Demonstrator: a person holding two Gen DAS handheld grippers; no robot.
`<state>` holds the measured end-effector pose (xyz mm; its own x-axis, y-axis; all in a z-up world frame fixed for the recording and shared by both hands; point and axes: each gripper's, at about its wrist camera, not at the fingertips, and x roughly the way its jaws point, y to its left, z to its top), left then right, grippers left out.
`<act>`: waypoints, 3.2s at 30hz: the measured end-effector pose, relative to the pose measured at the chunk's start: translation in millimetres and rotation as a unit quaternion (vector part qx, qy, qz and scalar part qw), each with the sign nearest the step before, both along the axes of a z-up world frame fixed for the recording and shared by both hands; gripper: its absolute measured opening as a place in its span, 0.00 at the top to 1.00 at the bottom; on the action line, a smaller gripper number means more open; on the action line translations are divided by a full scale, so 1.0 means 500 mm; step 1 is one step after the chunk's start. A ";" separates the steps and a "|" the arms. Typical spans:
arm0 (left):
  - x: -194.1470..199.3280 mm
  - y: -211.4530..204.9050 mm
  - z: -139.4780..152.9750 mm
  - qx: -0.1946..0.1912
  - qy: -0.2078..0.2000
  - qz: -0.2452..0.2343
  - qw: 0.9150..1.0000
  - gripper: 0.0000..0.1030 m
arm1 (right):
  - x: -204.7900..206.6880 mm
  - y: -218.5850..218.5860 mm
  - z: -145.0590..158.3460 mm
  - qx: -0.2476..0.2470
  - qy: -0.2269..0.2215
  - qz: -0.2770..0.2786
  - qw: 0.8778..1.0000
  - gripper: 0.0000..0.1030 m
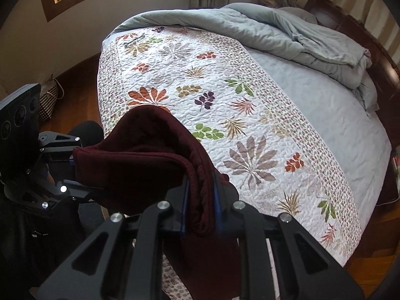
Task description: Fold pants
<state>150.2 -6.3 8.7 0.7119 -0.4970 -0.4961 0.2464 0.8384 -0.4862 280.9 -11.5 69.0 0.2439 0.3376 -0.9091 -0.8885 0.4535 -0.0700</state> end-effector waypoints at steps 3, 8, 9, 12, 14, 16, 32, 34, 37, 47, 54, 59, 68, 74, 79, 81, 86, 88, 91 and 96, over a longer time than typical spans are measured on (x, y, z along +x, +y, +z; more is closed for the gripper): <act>0.000 -0.019 0.005 0.001 -0.003 -0.008 1.000 0.70 | -0.002 -0.022 0.006 -0.001 -0.004 -0.007 1.000 0.86; 0.000 -0.043 0.009 0.005 -0.004 -0.018 1.000 0.70 | -0.008 -0.048 0.010 -0.006 -0.014 -0.012 1.000 0.87; -0.001 -0.049 0.011 0.006 -0.005 -0.020 1.000 0.70 | -0.010 -0.055 0.012 -0.006 -0.017 -0.013 1.000 0.87; -0.003 -0.065 0.016 0.010 -0.007 -0.025 1.000 0.70 | -0.013 -0.070 0.013 -0.005 -0.023 -0.014 1.000 0.87; -0.003 -0.075 0.019 0.013 -0.009 -0.028 0.999 0.70 | -0.015 -0.083 0.016 -0.002 -0.028 -0.014 1.000 0.87; -0.001 -0.089 0.022 0.015 -0.010 -0.034 0.999 0.70 | -0.017 -0.098 0.016 0.000 -0.033 -0.016 0.999 0.87; 0.015 -0.225 0.008 0.029 -0.007 -0.087 0.996 0.70 | -0.015 -0.238 -0.010 -0.006 -0.036 -0.056 0.998 0.88; 0.017 -0.244 0.002 0.031 -0.004 -0.094 0.995 0.70 | -0.014 -0.260 -0.020 -0.006 -0.034 -0.062 0.998 0.88; 0.019 -0.275 -0.008 0.035 0.000 -0.105 0.994 0.70 | -0.012 -0.288 -0.035 -0.007 -0.031 -0.069 0.997 0.88; 0.027 -0.355 -0.042 0.051 0.011 -0.133 0.990 0.70 | -0.009 -0.376 -0.091 -0.003 -0.016 -0.096 0.995 0.88; 0.030 -0.407 -0.069 0.059 0.020 -0.149 0.987 0.70 | -0.008 -0.426 -0.125 -0.005 -0.011 -0.109 0.994 0.92; 0.037 -0.431 -0.088 0.063 0.029 -0.156 0.985 0.70 | -0.004 -0.451 -0.148 -0.001 -0.004 -0.114 0.993 0.92; 0.042 -0.456 -0.114 0.069 0.040 -0.164 0.983 0.70 | -0.002 -0.478 -0.184 0.007 0.008 -0.121 0.993 0.93; 0.039 -0.479 -0.124 0.072 0.042 -0.169 0.982 0.70 | -0.005 -0.502 -0.194 0.012 0.011 -0.127 0.992 0.93; 0.038 -0.501 -0.142 0.077 0.049 -0.177 0.980 0.70 | -0.011 -0.531 -0.216 0.018 0.020 -0.136 0.990 0.93; 0.037 -0.513 -0.152 0.080 0.053 -0.180 0.979 0.70 | -0.014 -0.546 -0.231 0.020 0.025 -0.141 0.990 0.93; 0.033 -0.541 -0.183 0.087 0.067 -0.185 0.977 0.70 | -0.021 -0.579 -0.266 0.029 0.037 -0.151 0.987 0.93; 0.031 -0.553 -0.197 0.091 0.072 -0.187 0.975 0.70 | -0.023 -0.595 -0.285 0.032 0.043 -0.159 0.986 0.93; 0.029 -0.572 -0.226 0.101 0.082 -0.189 0.973 0.70 | -0.028 -0.614 -0.316 0.030 0.053 -0.167 0.984 0.93; 0.029 -0.591 -0.275 0.110 0.102 -0.190 0.970 0.69 | -0.023 -0.672 -0.337 0.040 0.057 -0.214 0.974 0.87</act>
